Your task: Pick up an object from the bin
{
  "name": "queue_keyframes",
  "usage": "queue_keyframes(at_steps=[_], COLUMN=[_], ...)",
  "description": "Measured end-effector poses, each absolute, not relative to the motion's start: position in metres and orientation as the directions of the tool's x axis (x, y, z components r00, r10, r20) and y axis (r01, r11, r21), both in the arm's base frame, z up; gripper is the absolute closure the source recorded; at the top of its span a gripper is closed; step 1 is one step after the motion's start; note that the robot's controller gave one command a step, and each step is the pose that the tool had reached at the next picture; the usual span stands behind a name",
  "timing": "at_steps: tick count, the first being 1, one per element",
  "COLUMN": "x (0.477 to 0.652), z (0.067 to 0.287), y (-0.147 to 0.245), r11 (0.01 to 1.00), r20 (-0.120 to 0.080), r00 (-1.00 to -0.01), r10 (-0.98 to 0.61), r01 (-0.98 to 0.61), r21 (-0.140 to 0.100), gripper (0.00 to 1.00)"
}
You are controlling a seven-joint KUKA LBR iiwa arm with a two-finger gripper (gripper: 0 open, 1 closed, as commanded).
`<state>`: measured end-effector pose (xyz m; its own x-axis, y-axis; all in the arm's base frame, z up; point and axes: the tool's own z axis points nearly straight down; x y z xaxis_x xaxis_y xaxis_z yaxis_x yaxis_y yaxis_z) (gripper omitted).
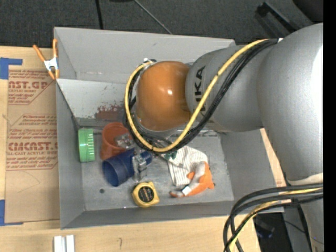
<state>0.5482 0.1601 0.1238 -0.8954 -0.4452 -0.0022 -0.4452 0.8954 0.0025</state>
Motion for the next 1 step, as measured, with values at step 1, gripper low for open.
queue_keyframes(at_steps=[1], x=[0.5866], z=[0.1484], y=[0.1417], r11=[0.882], r20=[-0.002], r00=[-0.882], r10=[-0.471], r01=[-0.471], r21=[0.001], gripper=[1.00])
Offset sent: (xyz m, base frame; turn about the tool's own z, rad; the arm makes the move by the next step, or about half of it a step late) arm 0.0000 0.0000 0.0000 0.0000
